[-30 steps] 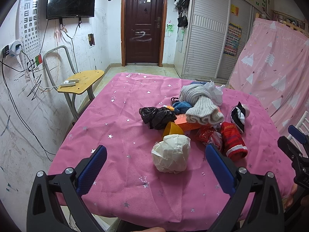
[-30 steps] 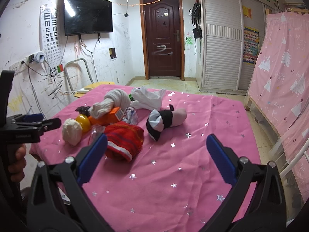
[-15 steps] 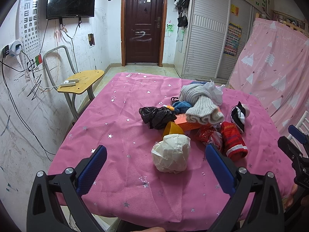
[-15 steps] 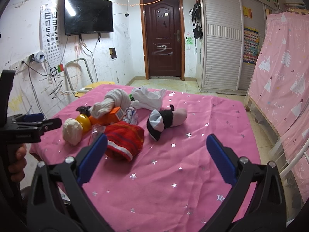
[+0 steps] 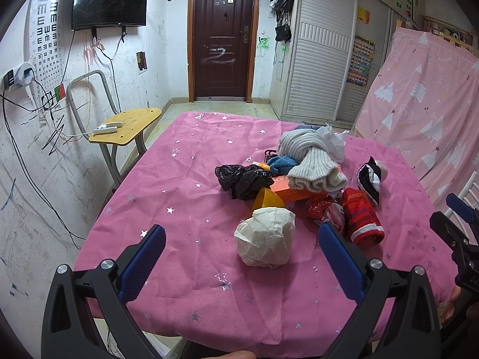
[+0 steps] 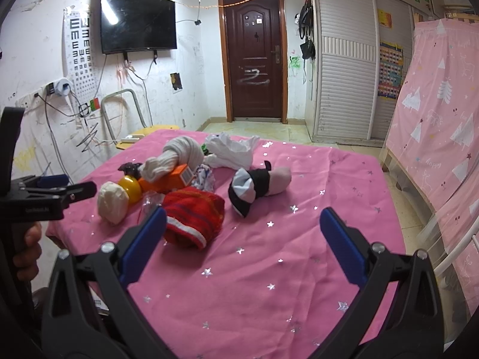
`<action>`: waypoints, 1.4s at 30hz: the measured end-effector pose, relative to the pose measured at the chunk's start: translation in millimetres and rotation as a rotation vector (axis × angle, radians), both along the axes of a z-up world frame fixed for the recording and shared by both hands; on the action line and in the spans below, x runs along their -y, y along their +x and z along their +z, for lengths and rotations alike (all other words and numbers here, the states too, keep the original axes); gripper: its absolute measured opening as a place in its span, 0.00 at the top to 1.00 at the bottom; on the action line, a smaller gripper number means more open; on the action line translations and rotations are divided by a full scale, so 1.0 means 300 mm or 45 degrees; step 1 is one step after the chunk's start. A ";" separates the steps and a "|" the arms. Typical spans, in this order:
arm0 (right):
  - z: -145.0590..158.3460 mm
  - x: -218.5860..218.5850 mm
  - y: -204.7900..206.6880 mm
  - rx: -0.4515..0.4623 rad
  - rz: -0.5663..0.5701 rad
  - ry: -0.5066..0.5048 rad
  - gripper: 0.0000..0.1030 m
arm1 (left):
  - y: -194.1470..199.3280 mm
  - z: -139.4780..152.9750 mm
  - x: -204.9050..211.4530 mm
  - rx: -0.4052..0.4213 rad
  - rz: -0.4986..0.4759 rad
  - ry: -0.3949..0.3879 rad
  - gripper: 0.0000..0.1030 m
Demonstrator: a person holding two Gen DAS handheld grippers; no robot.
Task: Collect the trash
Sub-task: 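Grasp the red-and-white knit item with the right tool while the left tool grasps the white paper ball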
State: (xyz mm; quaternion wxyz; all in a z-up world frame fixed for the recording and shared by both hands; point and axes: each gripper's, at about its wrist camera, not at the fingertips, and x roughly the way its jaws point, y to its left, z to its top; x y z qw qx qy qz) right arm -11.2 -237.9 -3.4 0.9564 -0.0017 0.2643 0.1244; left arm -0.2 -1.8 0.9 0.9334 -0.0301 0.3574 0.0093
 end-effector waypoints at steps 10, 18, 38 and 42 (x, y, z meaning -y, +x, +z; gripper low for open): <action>-0.054 -0.014 0.041 -0.063 0.067 0.016 0.04 | 0.011 -0.037 0.046 -0.010 -0.113 -0.029 0.11; -0.069 -0.047 0.079 -0.122 0.151 0.045 0.04 | 0.057 -0.073 0.089 -0.057 -0.150 -0.016 0.47; -0.184 -0.187 0.218 -0.412 0.260 -0.014 0.60 | 0.097 -0.077 0.053 -0.036 -0.187 -0.049 0.73; -0.173 -0.195 0.210 -0.390 0.282 -0.006 0.86 | 0.090 -0.068 0.046 -0.027 -0.182 -0.048 0.73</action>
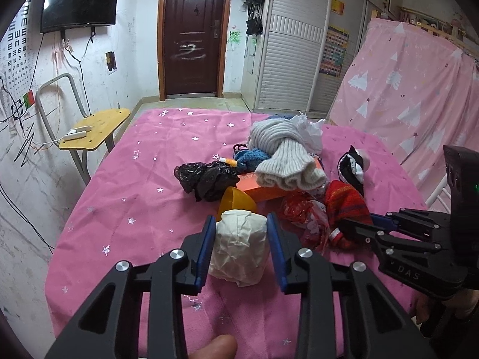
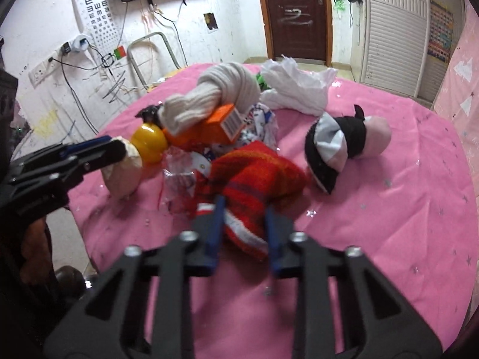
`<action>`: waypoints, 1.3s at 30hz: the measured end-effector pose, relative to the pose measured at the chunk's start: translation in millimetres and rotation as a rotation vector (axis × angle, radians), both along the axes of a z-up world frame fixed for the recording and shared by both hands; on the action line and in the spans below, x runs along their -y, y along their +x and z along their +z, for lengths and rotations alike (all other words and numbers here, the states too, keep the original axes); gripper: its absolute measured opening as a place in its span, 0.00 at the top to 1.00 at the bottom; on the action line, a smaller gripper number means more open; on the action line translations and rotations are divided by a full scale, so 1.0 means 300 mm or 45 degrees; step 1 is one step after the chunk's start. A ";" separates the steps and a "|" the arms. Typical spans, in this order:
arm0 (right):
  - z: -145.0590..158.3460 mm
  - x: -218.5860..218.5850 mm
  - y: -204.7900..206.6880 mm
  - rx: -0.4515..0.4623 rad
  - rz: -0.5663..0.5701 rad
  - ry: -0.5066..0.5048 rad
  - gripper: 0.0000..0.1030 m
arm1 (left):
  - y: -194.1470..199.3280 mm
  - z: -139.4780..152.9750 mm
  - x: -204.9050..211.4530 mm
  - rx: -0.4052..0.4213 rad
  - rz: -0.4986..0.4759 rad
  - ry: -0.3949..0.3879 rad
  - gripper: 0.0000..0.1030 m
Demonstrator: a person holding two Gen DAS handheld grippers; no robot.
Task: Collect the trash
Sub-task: 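Grasp the red-and-white knit item with the right tool while the left tool grasps the white paper ball, then carry both items to the yellow bin and open the right tool over it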
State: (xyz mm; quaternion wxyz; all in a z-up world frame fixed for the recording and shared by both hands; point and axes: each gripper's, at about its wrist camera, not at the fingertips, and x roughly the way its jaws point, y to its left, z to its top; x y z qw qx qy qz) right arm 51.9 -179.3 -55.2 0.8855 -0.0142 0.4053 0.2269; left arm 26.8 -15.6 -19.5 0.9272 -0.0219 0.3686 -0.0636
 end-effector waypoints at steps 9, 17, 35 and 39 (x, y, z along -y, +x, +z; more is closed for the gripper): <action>0.079 0.054 -0.035 0.113 -0.013 0.041 0.90 | -0.026 0.064 0.019 0.058 0.011 0.025 0.73; 0.150 0.166 -0.055 0.200 -0.105 0.077 0.90 | -0.034 0.143 0.089 0.114 -0.028 0.053 0.73; 0.213 0.659 -0.183 0.333 -0.513 0.106 0.89 | -0.021 0.278 0.495 0.225 -0.310 0.065 0.73; 0.216 0.748 -0.213 0.352 -0.586 0.101 0.89 | -0.027 0.286 0.585 0.224 -0.377 0.056 0.73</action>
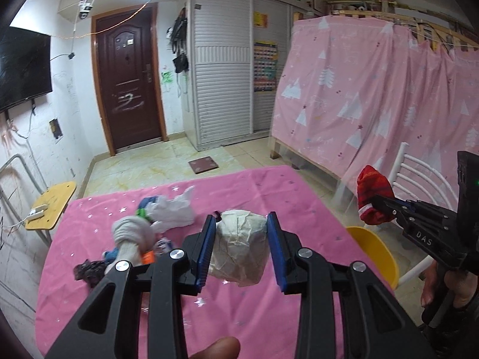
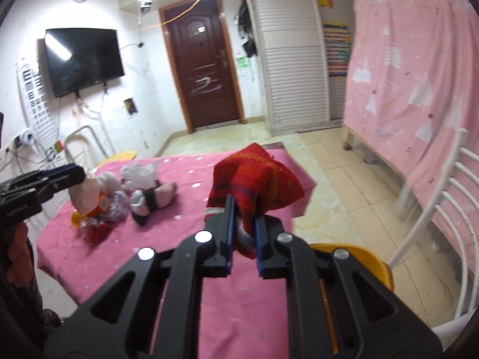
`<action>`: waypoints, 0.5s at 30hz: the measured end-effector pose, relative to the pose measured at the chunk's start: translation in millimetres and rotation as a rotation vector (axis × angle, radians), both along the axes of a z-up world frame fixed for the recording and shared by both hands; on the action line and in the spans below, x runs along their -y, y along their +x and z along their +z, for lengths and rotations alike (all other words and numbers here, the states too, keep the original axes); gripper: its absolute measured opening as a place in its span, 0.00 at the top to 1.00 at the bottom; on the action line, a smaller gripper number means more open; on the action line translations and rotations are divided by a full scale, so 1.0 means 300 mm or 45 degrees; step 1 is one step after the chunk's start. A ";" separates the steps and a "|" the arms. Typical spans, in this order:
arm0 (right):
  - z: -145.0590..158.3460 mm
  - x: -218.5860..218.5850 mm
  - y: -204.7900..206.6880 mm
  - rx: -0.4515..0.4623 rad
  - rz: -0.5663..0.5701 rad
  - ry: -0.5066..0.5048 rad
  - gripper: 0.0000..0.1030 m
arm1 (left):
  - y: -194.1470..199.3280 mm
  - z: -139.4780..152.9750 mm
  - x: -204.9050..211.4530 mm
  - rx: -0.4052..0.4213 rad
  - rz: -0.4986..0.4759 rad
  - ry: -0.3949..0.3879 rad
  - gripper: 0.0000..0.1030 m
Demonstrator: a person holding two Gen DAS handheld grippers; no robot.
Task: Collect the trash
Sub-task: 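Carry both items to the yellow bin and open the right tool over it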
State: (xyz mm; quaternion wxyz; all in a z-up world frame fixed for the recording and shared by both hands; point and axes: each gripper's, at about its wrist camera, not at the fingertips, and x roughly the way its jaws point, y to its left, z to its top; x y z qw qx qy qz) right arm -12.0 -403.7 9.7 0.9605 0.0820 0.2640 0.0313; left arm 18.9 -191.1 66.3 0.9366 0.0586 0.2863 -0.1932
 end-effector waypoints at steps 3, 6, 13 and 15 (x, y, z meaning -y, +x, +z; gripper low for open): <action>-0.004 0.079 -0.031 0.010 -0.067 0.006 0.89 | -0.009 0.010 0.078 0.000 -0.060 -0.006 0.73; -0.019 0.128 -0.044 0.003 -0.104 0.017 0.89 | -0.008 0.015 0.150 -0.015 -0.123 -0.020 0.73; -0.110 0.225 -0.038 -0.099 -0.182 0.015 0.89 | 0.011 0.005 0.325 -0.099 -0.264 -0.066 0.73; -0.137 0.247 -0.033 -0.131 -0.188 0.026 0.89 | 0.022 -0.007 0.382 -0.133 -0.303 -0.074 0.73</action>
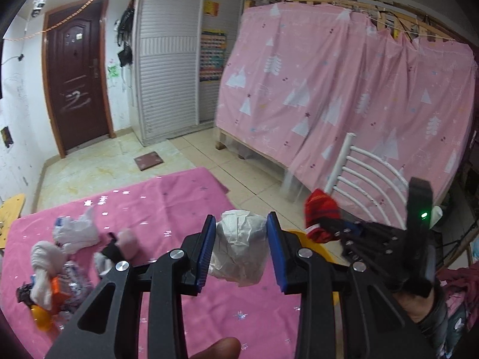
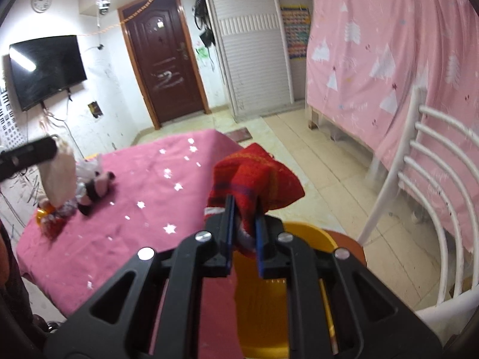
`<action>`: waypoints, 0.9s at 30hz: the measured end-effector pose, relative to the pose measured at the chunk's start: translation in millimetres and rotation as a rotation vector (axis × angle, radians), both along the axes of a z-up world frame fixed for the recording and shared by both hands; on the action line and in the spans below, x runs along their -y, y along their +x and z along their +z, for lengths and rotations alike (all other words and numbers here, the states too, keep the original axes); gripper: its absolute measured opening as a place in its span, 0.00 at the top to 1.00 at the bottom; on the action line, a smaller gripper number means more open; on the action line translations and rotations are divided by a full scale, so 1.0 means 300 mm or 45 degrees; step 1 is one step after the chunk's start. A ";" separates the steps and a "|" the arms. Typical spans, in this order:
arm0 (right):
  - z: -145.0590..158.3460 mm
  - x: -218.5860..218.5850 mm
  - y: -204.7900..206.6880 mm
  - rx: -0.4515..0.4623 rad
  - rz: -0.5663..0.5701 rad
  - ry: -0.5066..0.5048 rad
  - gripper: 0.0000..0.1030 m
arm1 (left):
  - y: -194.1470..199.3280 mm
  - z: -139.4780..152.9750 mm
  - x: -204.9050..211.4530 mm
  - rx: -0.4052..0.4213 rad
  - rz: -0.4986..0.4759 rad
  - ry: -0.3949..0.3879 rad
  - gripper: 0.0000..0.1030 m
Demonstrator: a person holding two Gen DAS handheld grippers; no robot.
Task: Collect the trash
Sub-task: 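Carry both items to the yellow bin and open the right tool over it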
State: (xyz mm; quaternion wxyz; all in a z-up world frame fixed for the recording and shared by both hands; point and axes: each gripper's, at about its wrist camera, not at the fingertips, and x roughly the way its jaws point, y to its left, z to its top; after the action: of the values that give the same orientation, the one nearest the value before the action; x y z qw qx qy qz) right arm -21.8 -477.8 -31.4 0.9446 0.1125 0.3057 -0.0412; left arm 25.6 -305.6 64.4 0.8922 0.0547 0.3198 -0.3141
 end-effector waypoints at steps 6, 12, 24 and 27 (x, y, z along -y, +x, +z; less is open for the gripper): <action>-0.071 0.044 0.018 -0.087 0.003 0.018 0.87 | 0.058 -0.048 0.151 -0.114 -0.069 -0.020 0.73; -0.124 0.092 0.022 -0.155 0.001 0.058 0.60 | 0.094 -0.101 0.273 -0.200 -0.108 -0.023 0.73; -0.109 0.242 -0.061 -0.100 -0.150 0.112 0.56 | 0.133 -0.216 0.414 -0.323 -0.162 0.007 0.61; -0.101 0.250 -0.064 -0.088 -0.154 0.115 0.56 | 0.133 -0.220 0.423 -0.328 -0.156 0.014 0.59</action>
State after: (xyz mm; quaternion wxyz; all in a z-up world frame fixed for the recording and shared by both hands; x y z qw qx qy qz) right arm -40.8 -552.9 -61.7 0.9232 0.1719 0.3322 -0.0881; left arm 65.4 -432.4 -1.6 0.8225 0.0383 0.4296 -0.3708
